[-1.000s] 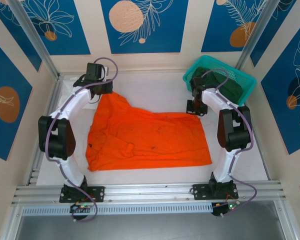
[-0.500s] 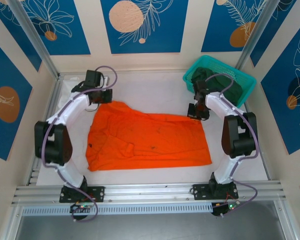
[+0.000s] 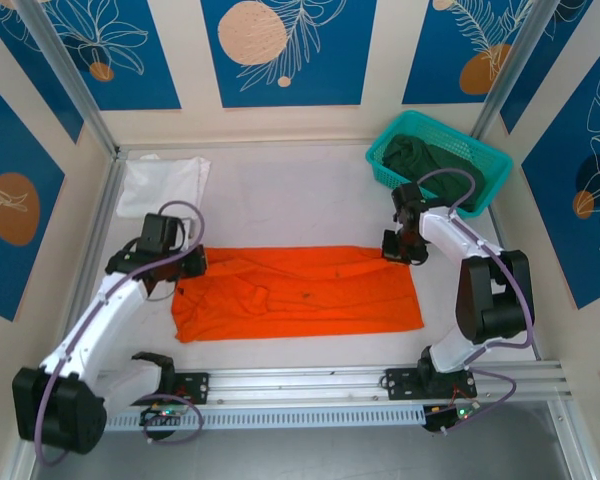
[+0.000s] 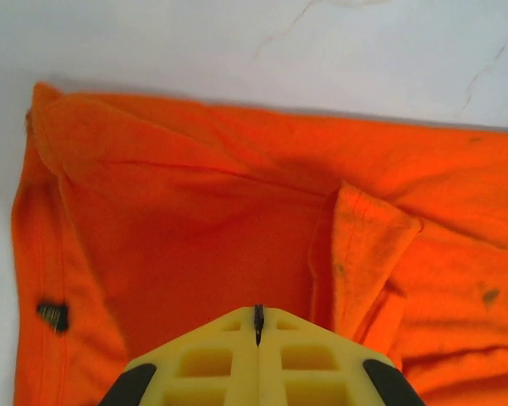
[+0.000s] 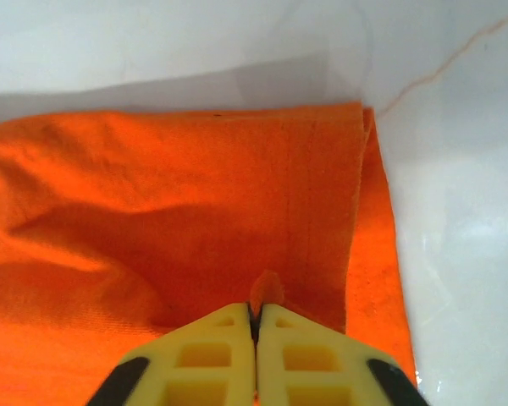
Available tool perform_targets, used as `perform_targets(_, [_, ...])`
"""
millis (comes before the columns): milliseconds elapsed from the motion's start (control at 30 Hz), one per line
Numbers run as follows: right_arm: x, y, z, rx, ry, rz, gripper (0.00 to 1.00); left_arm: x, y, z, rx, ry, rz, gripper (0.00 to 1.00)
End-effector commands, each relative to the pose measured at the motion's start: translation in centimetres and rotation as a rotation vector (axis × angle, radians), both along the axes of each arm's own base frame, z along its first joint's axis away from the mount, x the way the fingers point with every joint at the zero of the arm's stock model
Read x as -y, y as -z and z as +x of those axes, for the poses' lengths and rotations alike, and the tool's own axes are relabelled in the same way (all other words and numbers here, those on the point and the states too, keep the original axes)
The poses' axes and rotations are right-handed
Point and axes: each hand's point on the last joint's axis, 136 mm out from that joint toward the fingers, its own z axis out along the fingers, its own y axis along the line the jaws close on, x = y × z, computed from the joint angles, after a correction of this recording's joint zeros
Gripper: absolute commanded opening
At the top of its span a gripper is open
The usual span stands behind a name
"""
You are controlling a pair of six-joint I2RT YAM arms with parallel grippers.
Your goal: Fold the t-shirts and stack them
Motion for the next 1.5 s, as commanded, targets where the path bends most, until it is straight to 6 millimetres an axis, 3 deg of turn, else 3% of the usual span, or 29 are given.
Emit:
perform_targets(0, [0.4, -0.2, -1.8, -0.015, 0.004, -0.004, 0.22, -1.8, 0.1, -2.4, -0.030, -0.139, 0.013, 0.22])
perform_targets(67, [1.1, -0.5, -2.6, 0.004, 0.064, 0.001, 0.39, -3.8, -0.9, -2.8, 0.010, -0.264, 0.048, 0.31])
perform_targets(133, [1.7, -1.3, -2.9, 0.053, 0.124, 0.016, 0.49, -6.3, -1.7, -3.4, 0.035, -0.396, 0.111, 0.57])
perform_targets(167, [2.2, -1.8, -3.0, 0.080, 0.171, 0.026, 0.53, -7.2, -2.2, -3.5, 0.043, -0.435, 0.138, 0.61])
perform_targets(267, [3.1, -3.3, -2.4, 0.150, 0.309, 0.109, 0.53, -6.6, -3.2, -2.1, 0.071, -0.379, 0.141, 0.61])
perform_targets(333, [2.5, -4.2, -1.5, 0.194, 0.328, 0.179, 0.50, -5.2, -2.8, -0.9, 0.042, -0.303, 0.121, 0.59])
perform_targets(433, [0.0, -4.3, 0.2, 0.201, 0.286, 0.296, 0.43, -2.9, -1.3, 0.9, -0.052, -0.183, 0.091, 0.46])
perform_targets(533, [-2.7, -2.3, 0.8, 0.107, 0.206, 0.343, 0.37, -1.4, 0.6, 2.7, -0.144, -0.101, 0.100, 0.40])
perform_targets(633, [-4.6, 0.2, 1.3, 0.005, 0.122, 0.345, 0.32, -1.6, 2.9, 4.1, -0.233, -0.080, 0.167, 0.37])
perform_targets(700, [-4.7, 1.6, 1.6, -0.048, 0.104, 0.302, 0.30, -1.8, 4.3, 5.3, -0.272, -0.064, 0.209, 0.36])
perform_targets(900, [-3.2, 4.3, 2.6, -0.158, 0.163, 0.174, 0.27, -3.0, 8.8, 8.7, -0.349, -0.121, 0.311, 0.27])
perform_targets(1033, [-1.4, 4.8, 2.8, -0.145, 0.212, 0.092, 0.30, -5.5, 11.2, 8.8, -0.411, -0.231, 0.387, 0.27])
perform_targets(1167, [-0.1, 4.5, 3.4, -0.109, 0.264, 0.083, 0.35, -7.0, 13.0, 7.9, -0.446, -0.272, 0.432, 0.27])
perform_targets(1267, [-0.3, 3.4, 4.4, -0.071, 0.267, 0.114, 0.40, -7.5, 13.2, 7.8, -0.446, -0.274, 0.456, 0.30])
perform_targets(1367, [-0.9, 1.3, 5.1, -0.010, 0.258, 0.167, 0.45, -7.5, 12.0, 8.5, -0.412, -0.273, 0.453, 0.36])
perform_targets(1467, [-1.4, -1.0, 4.6, 0.057, 0.252, 0.215, 0.52, -6.6, 9.7, 10.0, -0.361, -0.255, 0.403, 0.48])
